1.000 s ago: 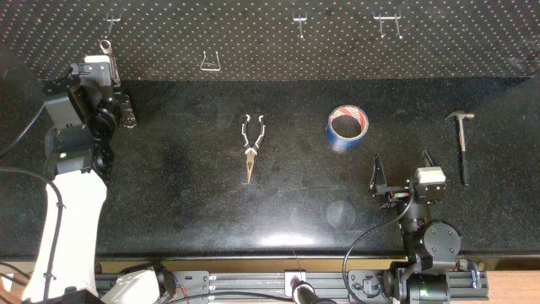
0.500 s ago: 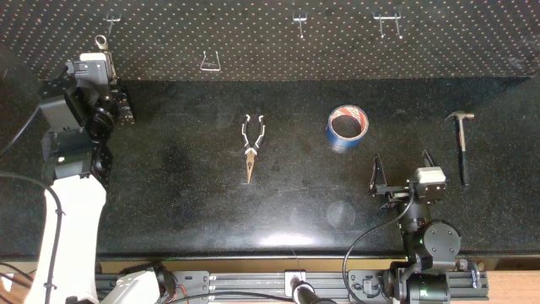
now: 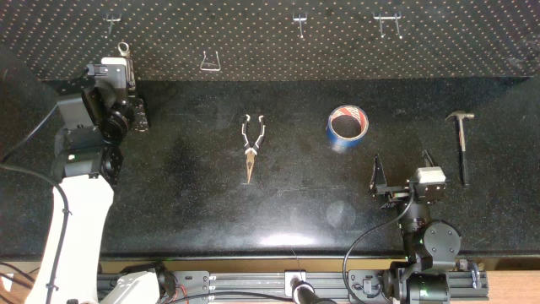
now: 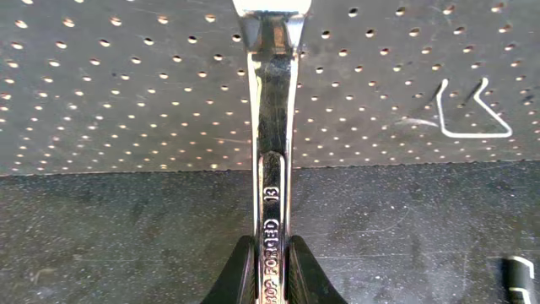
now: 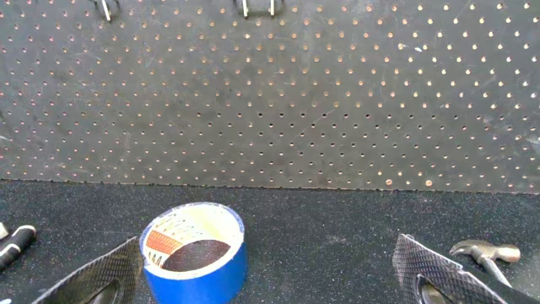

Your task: Place Tools Onto Pegboard

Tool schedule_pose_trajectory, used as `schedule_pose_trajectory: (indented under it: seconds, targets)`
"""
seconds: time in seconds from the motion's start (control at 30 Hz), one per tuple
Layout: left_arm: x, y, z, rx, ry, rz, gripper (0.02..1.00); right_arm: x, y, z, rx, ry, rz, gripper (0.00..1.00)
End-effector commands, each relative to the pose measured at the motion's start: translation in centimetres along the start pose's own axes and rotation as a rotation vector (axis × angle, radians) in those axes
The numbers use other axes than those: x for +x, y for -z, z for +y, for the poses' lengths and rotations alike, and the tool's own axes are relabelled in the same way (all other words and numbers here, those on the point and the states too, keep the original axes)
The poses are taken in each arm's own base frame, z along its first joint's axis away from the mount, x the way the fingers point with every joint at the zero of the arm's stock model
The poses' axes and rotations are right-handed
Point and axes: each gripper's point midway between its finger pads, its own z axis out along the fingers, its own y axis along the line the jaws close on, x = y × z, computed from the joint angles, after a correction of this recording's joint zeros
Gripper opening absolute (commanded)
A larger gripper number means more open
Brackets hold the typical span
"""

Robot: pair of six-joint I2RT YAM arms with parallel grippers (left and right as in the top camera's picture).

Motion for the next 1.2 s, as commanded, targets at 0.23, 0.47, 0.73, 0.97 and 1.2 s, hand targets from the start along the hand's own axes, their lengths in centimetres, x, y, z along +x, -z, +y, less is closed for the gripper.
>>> schedule_pose_trajectory:
  seconds: [0.23, 0.47, 0.73, 0.97, 1.2]
  targets:
    - [-4.5, 2.8, 2.6, -0.154, 0.033, -0.153, 0.029, 0.1, 0.0, 0.3, -0.015, -0.011, -0.003, 0.976]
    - [-4.3, 2.7, 3.6, -0.210, 0.045, -0.143, 0.027, 0.1, 0.0, 0.3, -0.015, -0.011, -0.002, 0.976]
    - [-3.8, 1.5, 3.5, -0.199, 0.060, -0.121, 0.029, 0.1, 0.0, 0.3, -0.015, -0.011, -0.002, 0.976]
    - [-3.7, 0.8, 3.4, -0.192, 0.058, -0.120, 0.029, 0.1, 0.0, 0.3, -0.015, -0.011, -0.002, 0.976]
    - [-3.6, 0.4, 2.5, -0.143, 0.053, -0.112, 0.027, 0.1, 0.0, 0.3, -0.015, -0.011, -0.002, 0.974]
